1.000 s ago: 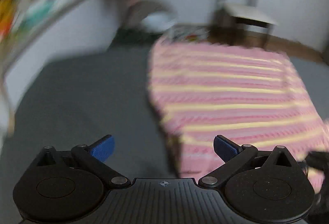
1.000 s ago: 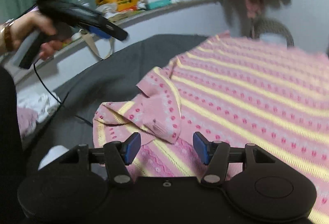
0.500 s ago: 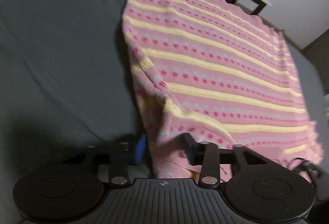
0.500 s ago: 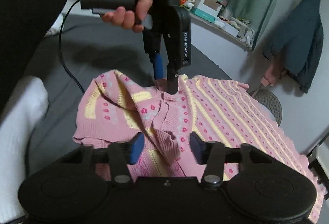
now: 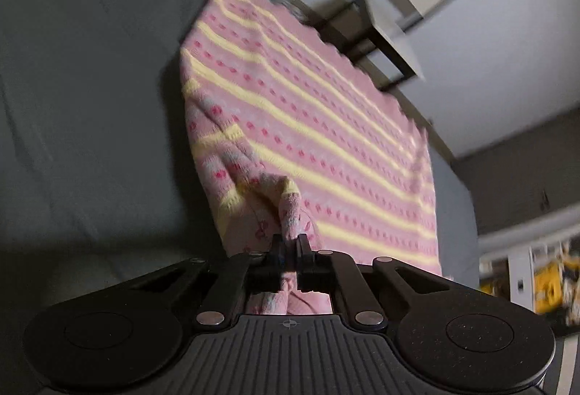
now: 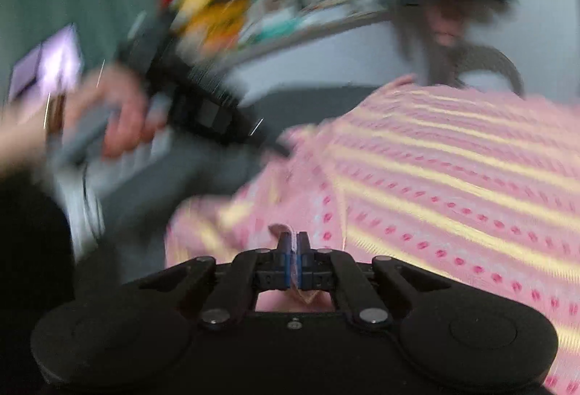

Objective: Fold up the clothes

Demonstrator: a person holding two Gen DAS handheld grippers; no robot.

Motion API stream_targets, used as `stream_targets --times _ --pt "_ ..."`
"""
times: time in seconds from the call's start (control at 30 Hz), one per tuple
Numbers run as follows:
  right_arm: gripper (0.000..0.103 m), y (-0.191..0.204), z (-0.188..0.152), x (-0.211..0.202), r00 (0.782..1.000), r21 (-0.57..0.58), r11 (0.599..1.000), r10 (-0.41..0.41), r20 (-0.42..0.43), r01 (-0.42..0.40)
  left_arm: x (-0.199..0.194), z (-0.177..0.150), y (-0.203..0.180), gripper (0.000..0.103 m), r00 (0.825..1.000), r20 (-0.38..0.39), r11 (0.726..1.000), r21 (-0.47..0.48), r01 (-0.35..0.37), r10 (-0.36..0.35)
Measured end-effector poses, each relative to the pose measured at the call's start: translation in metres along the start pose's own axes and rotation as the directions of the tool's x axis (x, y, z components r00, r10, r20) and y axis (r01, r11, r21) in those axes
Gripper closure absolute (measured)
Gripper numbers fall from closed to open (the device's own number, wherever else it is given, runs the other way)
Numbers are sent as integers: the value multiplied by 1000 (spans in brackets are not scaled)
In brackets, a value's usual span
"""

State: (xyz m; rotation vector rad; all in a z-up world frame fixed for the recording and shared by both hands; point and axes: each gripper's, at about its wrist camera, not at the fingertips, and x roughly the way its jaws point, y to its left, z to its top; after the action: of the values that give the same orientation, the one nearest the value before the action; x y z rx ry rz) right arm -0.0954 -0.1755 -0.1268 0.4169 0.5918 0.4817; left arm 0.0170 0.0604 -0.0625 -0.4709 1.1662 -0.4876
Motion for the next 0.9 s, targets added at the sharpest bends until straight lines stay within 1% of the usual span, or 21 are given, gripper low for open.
stream_targets --times 0.07,0.1,0.2,0.27,0.3,0.33,0.37,0.4,0.43,0.47,0.5,0.53,0.57,0.6,0.67,0.7,0.73,0.77,0.83,0.87,0.9 --pt "100 -29 3 -7 999 173 985 -21 43 14 -1 3 1 97 993 26 993 1 -117 117" --pt "100 -43 3 -8 998 252 967 -41 47 28 0 4 3 91 986 26 986 1 -165 165" --pt "99 -70 -4 -7 993 390 916 -115 28 95 2 5 9 91 965 30 966 13 -260 259" --pt "96 -75 -8 -4 989 420 898 -148 -1 135 -1 5 8 91 960 64 961 41 -274 272" --pt "95 -73 -8 -4 987 397 905 -161 -12 152 -4 5 4 91 961 98 962 64 -265 258" --pt "89 -70 -8 -4 985 373 912 -174 -23 170 -7 5 -1 91 964 131 966 87 -243 230" --pt "71 -64 -7 -4 981 334 923 -194 -25 191 -10 5 -6 91 969 152 970 112 -214 196" --pt "63 -57 -7 -5 975 295 930 -222 -18 218 -10 3 -12 83 974 159 971 150 -188 164" --pt "57 -52 -7 -8 972 258 938 -235 -11 230 -9 0 -21 65 974 166 958 217 -188 153" --pt "57 -48 -5 -7 970 214 947 -243 -13 240 -7 -4 -31 54 971 178 931 300 -207 158" --pt "57 -42 -4 -5 965 162 952 -260 -24 260 -5 -11 -43 35 962 207 883 398 -249 178" --pt "57 -36 -3 -3 960 109 954 -277 -33 279 -3 -22 -55 30 942 265 796 514 -319 206" --pt "57 -29 -5 -3 953 54 952 -300 -42 302 -2 -36 -66 27 915 334 671 627 -395 226" --pt "57 -23 -6 -2 946 0 947 -321 -50 322 3 -51 -75 27 887 396 510 726 -461 237" --pt "56 -14 -6 -3 940 -84 939 -338 -58 332 16 -81 -88 27 833 500 148 829 -540 238" --pt "56 -10 -7 -4 941 -113 939 -332 -60 324 23 -91 -90 27 816 525 8 840 -543 240" --pt "56 -6 -8 -6 943 -141 939 -326 -62 315 29 -98 -90 27 819 525 -88 850 -520 230" --pt "56 -4 -8 -4 948 -156 941 -312 -64 299 32 -100 -91 27 842 491 -142 871 -470 223" --pt "56 -1 -8 -1 956 -174 949 -281 -81 264 38 -98 -94 27 895 374 -209 921 -328 243" --pt "56 -1 -8 0 960 -177 953 -265 -95 246 41 -95 -94 27 906 329 -244 932 -267 265" --pt "56 -1 -8 0 964 -171 961 -239 -115 218 45 -91 -94 27 907 309 -288 930 -227 285"
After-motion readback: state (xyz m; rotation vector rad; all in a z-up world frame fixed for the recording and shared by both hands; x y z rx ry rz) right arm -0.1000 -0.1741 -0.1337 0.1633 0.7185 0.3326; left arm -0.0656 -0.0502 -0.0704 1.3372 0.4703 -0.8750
